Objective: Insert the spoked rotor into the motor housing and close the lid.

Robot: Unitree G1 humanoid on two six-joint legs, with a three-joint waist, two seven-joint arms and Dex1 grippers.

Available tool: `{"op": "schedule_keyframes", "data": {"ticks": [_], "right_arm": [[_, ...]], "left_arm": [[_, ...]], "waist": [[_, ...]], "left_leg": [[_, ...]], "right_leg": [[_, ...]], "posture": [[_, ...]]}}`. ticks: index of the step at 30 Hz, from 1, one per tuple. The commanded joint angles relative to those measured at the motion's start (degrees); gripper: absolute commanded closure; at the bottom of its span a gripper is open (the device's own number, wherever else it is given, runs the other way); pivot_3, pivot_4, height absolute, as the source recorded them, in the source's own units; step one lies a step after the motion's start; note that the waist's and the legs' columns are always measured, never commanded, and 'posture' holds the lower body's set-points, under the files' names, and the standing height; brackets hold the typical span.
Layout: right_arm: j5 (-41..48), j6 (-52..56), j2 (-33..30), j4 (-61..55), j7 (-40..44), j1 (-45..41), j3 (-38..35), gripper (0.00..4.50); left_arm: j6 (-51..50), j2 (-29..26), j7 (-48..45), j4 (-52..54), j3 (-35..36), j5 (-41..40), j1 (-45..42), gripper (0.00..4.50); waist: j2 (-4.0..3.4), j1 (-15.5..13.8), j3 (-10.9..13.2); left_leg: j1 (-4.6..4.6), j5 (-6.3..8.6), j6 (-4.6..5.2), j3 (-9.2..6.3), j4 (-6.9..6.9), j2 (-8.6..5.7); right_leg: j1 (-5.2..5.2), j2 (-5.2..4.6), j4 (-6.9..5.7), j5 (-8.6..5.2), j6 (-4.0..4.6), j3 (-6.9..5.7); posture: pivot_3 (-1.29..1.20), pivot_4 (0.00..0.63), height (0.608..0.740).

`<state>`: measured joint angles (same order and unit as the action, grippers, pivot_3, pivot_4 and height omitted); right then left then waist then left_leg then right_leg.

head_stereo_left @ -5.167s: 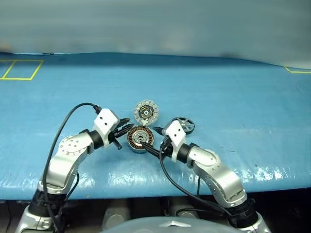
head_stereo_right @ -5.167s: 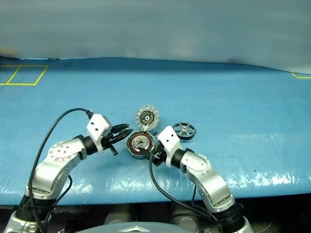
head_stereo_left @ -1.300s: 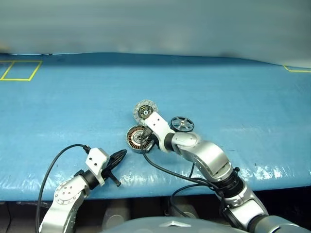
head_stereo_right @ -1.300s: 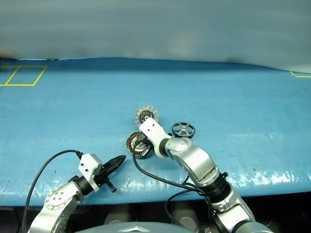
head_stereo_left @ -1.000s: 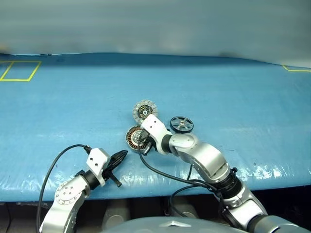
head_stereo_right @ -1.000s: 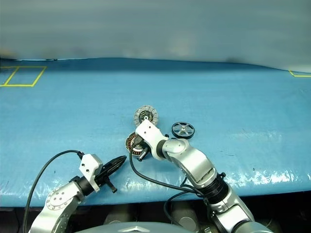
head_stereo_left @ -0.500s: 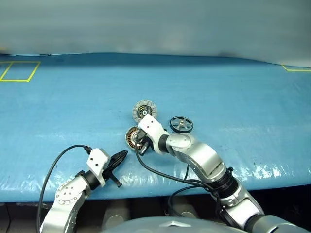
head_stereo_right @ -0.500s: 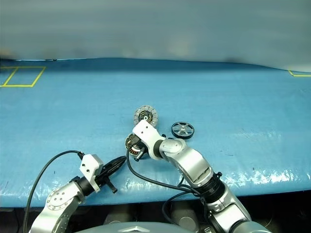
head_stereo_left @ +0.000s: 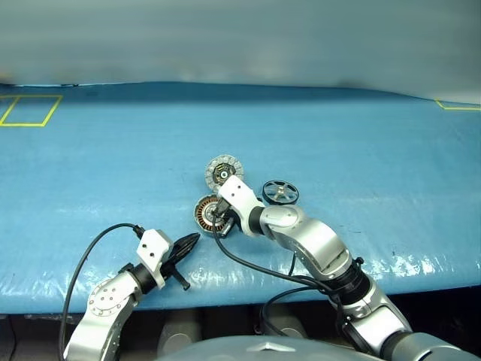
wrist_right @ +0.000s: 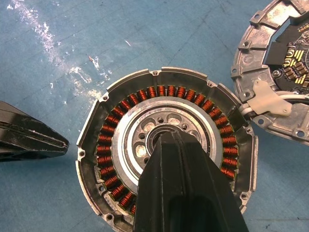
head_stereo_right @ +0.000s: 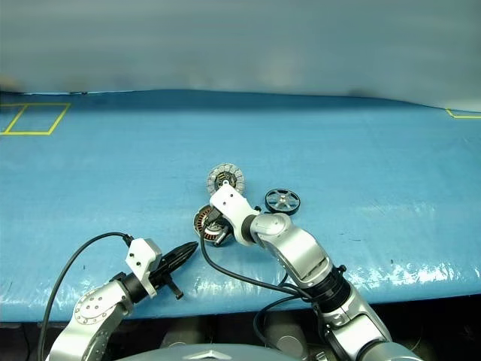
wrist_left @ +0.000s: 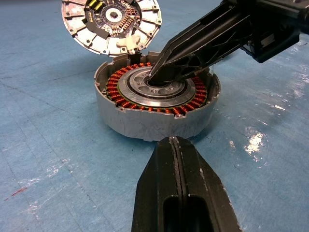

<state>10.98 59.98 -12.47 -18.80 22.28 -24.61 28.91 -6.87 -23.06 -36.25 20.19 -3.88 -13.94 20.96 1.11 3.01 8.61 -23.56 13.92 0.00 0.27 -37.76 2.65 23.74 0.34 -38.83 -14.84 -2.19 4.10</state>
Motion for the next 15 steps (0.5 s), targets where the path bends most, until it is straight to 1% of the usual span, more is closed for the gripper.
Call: {"op": "schedule_keyframes", "data": {"ticks": [1, 6, 9, 13, 15], "right_arm": [[-0.1, -0.2, 0.5, -0.4, 0.0, 0.2, -0.2, 4.49], [0.3, -0.4, 0.9, -1.6, 0.2, 0.2, -0.8, 4.49], [3.2, -0.8, 0.7, -6.2, 2.2, 0.6, -4.2, 4.49], [6.0, -1.2, -2.0, -11.8, 4.4, 1.0, -8.0, 4.49], [6.2, 0.1, -5.0, -13.1, 4.9, 0.8, -10.8, 4.49]], "left_arm": [[0.3, -0.1, 0.2, 0.8, -0.1, -0.1, 0.0, 4.5], [0.2, -0.2, 0.1, 0.9, -0.2, -0.1, 0.1, 4.5], [0.2, -0.1, 0.1, 1.0, -0.1, -0.2, 0.1, 4.5], [0.2, -0.2, 0.1, 1.1, -0.1, -0.1, 0.2, 4.5], [0.1, -0.4, -0.1, 1.1, -0.1, -0.2, 0.0, 4.5]], "waist": [[0.0, 0.0, 0.0], [0.0, 0.1, 0.0], [-0.01, 0.0, 0.0], [-0.04, 0.0, 0.0], [-0.04, 0.0, 0.0]], "left_leg": [[0.0, 0.0, 0.0, 0.0, 0.0, 0.0], [0.0, 0.0, 0.0, 0.0, 0.02, 0.0], [-0.02, 0.0, 0.0, -0.01, 0.03, 0.01], [-0.07, 0.0, 0.01, -0.03, 0.06, 0.0], [-0.07, 0.0, 0.01, -0.03, 0.08, 0.0]], "right_leg": [[0.0, 0.0, 0.0, 0.0, 0.0, 0.0], [0.01, 0.0, 0.0, 0.0, 0.0, 0.0], [0.02, -0.01, 0.01, 0.0, 0.0, -0.01], [0.05, -0.05, 0.04, 0.0, -0.01, 0.0], [0.05, -0.05, 0.05, 0.0, -0.01, -0.01]], "posture": [[0.0, 0.15, 0.74], [0.0, 0.15, 0.74], [0.0, 0.15, 0.74], [0.0, 0.15, 0.74], [0.0, 0.15, 0.74]]}}
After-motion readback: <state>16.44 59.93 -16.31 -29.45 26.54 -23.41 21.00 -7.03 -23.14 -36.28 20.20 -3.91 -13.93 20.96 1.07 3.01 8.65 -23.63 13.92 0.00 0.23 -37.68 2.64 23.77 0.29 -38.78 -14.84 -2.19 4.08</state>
